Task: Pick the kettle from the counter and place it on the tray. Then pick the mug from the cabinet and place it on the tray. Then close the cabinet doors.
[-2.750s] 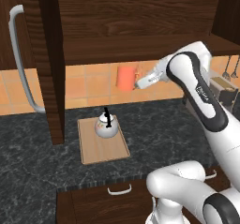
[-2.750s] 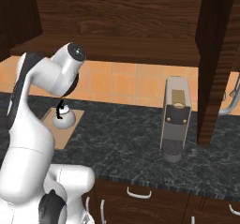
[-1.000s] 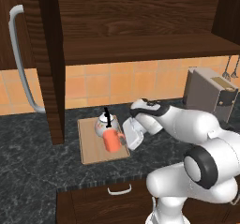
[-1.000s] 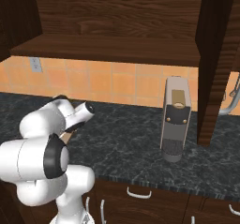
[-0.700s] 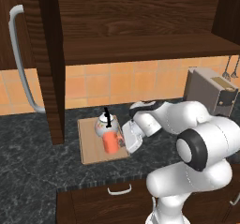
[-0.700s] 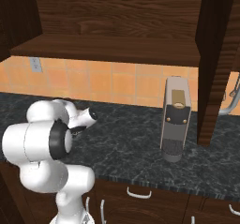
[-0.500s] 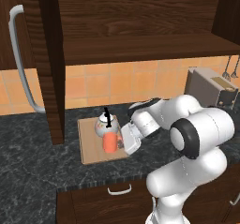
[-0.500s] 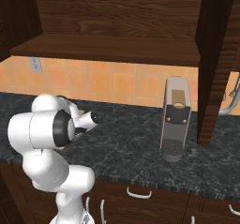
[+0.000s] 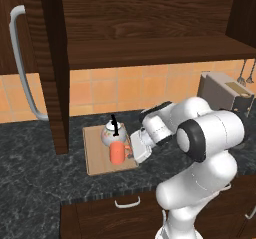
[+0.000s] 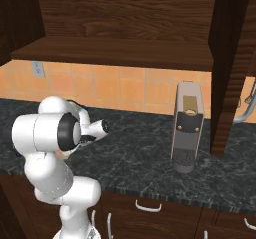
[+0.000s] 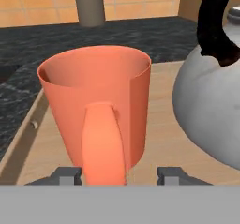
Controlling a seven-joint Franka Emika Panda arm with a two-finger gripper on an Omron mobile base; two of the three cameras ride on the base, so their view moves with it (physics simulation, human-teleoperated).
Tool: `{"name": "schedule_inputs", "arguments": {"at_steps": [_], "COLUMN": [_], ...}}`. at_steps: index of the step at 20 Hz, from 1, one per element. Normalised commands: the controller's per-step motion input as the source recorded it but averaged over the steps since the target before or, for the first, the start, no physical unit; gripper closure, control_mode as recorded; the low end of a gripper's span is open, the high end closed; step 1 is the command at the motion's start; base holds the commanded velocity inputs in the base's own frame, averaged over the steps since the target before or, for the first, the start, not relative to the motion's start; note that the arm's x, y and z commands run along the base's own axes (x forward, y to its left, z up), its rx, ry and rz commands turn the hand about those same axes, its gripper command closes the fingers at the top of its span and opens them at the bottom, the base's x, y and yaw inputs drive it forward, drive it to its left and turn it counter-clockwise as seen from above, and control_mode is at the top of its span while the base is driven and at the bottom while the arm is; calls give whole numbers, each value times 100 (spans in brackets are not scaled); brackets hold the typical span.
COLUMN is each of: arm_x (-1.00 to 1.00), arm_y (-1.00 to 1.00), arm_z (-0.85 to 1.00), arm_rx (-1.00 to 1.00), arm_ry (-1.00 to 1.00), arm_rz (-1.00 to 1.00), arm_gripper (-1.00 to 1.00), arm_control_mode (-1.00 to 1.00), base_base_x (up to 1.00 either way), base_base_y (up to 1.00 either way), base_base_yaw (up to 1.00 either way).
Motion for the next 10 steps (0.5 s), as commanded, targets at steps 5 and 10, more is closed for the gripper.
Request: {"name": "schedule_inputs", "arguments": {"at_steps": [5, 10], "arm_x": [-46, -97], "arm_y": [5, 0], "arm_z": [70, 100], "arm_rx": [0, -4], "arm_ry": [0, 1], "arm_rz": [-11, -21], "arm_gripper": [-100, -100], "arm_control_mode": [-100, -100], "base_base_x": [0, 0], "base_base_y": [0, 0], "base_base_yaw": [0, 0]}}
